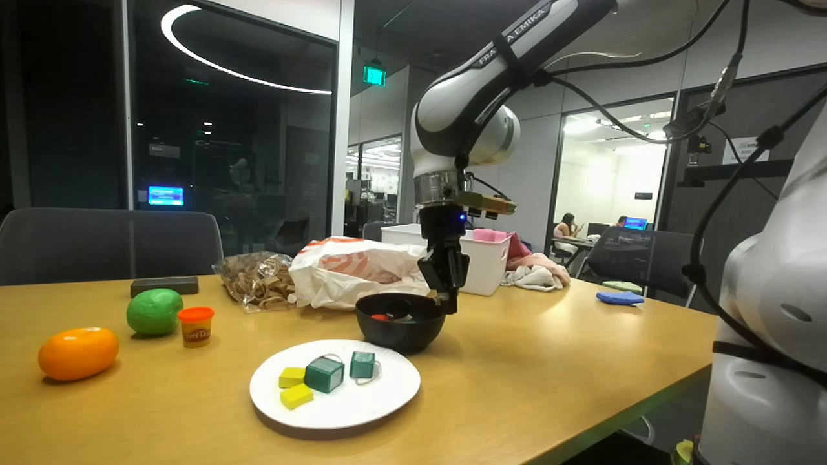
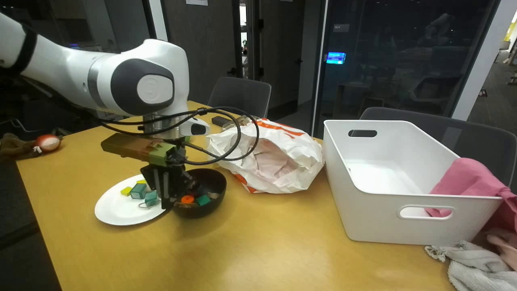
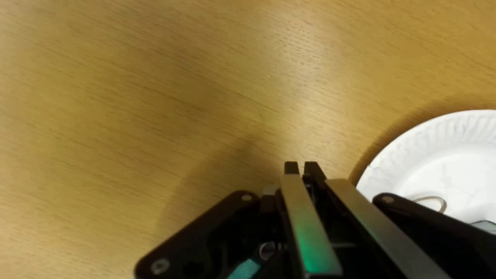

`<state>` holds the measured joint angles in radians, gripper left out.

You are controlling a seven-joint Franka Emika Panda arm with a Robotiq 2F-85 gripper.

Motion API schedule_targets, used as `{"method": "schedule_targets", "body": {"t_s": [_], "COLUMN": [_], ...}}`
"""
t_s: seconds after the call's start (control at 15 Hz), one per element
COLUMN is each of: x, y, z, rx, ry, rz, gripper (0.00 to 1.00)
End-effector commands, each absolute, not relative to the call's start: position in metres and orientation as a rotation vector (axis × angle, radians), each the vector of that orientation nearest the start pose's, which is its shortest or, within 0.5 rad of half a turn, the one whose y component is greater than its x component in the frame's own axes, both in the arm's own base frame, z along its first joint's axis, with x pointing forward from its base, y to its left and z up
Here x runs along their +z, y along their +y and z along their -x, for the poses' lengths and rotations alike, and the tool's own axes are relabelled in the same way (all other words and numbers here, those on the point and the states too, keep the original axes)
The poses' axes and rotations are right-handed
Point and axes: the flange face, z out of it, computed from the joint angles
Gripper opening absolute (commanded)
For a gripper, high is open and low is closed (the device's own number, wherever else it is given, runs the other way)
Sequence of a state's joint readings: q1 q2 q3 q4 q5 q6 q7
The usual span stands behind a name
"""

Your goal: Use the spoon to move the brown object to the plate

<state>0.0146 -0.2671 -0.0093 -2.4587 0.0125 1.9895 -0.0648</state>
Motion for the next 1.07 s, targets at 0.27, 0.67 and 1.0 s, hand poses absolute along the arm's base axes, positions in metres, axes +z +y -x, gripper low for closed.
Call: {"method": "schedule_targets", "body": {"t_s": [0.27, 0.67, 1.0], "x": [0.385, 0.366, 0.363], "y": [0.009, 0.013, 0.012], "z": [-0.430, -0.444, -0.456], "rx": [0.433, 0.488, 0.455], "ry": [-0.206, -0.322, -0.274], "rz": [3.372, 3.430, 3.324], "gripper": [0.09, 0.10, 0.09]}}
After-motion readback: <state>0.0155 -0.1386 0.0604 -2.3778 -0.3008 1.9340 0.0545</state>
